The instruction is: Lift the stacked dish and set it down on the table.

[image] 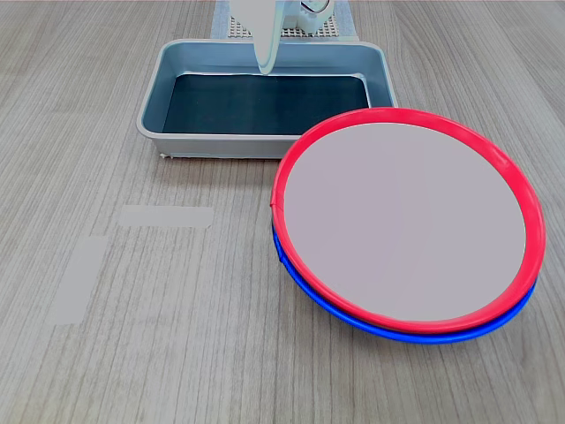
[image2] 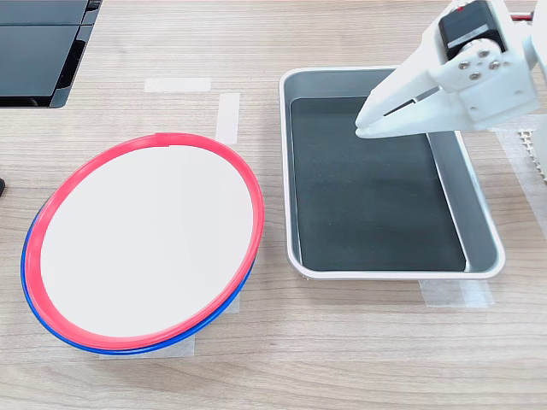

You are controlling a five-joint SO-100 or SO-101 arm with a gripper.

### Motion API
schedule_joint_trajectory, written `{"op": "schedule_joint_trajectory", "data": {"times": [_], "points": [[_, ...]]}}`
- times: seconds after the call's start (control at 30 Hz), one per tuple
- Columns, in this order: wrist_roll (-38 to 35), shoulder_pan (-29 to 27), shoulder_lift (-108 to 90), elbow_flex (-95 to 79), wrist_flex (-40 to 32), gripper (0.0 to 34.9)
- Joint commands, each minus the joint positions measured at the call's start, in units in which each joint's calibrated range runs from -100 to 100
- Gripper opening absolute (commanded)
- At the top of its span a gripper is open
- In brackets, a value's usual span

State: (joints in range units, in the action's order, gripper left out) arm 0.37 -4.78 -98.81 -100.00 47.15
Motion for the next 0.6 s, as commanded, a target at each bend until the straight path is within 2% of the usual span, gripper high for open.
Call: {"op": "schedule_joint_trajectory", "data": {"times": [0.0, 0.27, 0.4, 0.57], "points": [[0.0, -0.1, -0.3, 0.0, 0.2, 0.3], [-0.1, 0.0, -0.3, 0.0, 0.2, 0.3], [-0.2, 2.8, -0.2, 0.0, 0.7, 0.3], [-3.4, 4.8, 9.6, 10.4, 0.9, 0.3]]}}
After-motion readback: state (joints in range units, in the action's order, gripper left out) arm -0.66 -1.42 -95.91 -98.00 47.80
